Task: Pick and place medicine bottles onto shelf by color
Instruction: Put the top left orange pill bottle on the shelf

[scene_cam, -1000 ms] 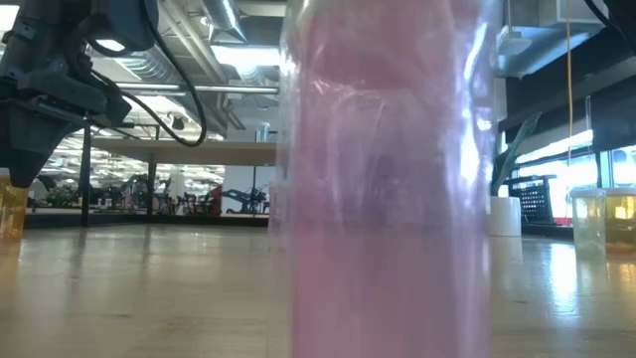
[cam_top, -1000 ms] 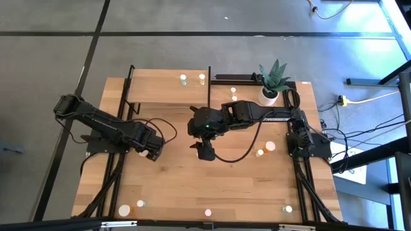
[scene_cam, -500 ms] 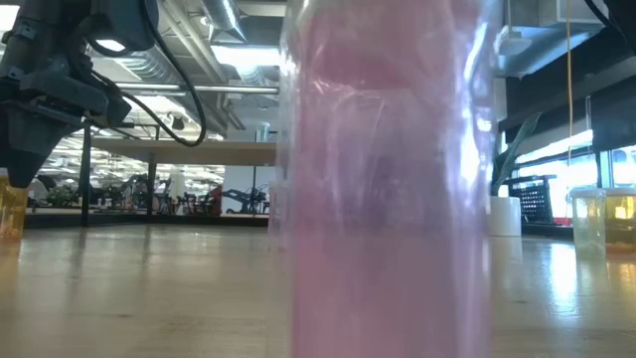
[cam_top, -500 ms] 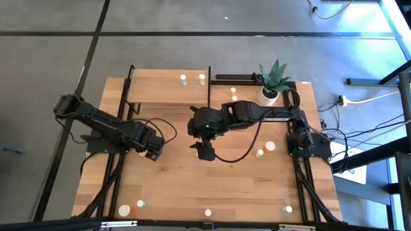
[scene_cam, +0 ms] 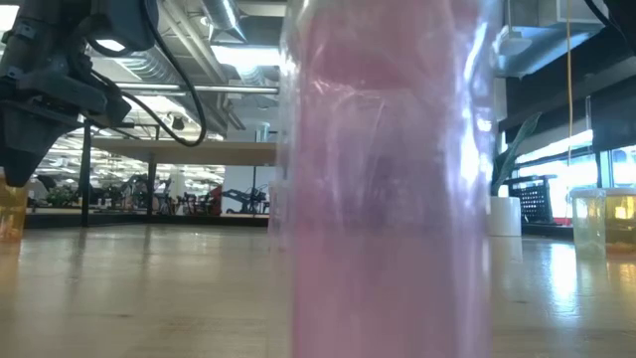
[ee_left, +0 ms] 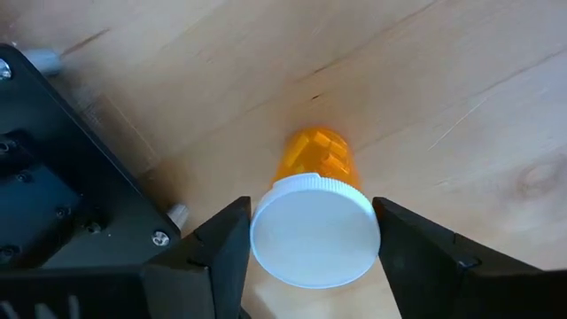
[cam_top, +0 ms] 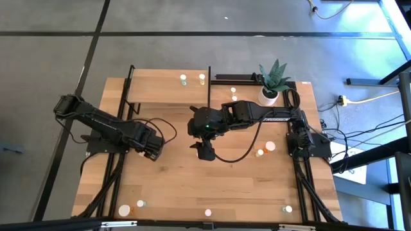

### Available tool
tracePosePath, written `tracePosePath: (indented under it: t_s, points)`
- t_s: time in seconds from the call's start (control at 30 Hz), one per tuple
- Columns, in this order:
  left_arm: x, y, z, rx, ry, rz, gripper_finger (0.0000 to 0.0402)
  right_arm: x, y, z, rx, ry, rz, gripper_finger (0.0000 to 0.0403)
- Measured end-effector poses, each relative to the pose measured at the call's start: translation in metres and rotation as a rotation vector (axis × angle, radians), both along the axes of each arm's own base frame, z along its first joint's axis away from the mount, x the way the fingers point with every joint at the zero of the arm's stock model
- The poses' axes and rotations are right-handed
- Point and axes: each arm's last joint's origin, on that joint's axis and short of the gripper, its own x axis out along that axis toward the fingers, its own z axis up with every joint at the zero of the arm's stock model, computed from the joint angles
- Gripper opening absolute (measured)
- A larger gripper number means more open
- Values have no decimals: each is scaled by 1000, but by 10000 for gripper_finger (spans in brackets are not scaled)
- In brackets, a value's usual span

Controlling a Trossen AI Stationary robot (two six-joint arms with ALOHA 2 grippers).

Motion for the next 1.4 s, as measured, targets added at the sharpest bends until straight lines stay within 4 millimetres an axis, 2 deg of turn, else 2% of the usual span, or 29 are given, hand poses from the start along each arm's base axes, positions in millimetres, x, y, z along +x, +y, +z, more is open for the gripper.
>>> tracePosePath:
  t_s: [0.4, 0.6, 0.77, 0.93, 1.17, 1.4]
  points:
    - [0, 0, 2, -24, -28, -128, 204, 0, 0, 0, -1, 0, 1, 237]
    - [4, -2, 22, -45, -111, -181, 204, 0, 0, 0, -2, 0, 2, 237]
    - [13, -3, 50, -36, -214, -248, 204, 0, 0, 0, -1, -3, 1, 237]
    - [18, -2, 88, 31, -273, -311, 204, 0, 0, 1, 0, -7, 1, 237]
    - [12, 3, 139, 138, -314, -354, 204, 0, 0, 1, 0, -7, 1, 237]
    - [2, 19, 172, 206, -268, -371, 204, 0, 0, 1, 1, -7, 0, 237]
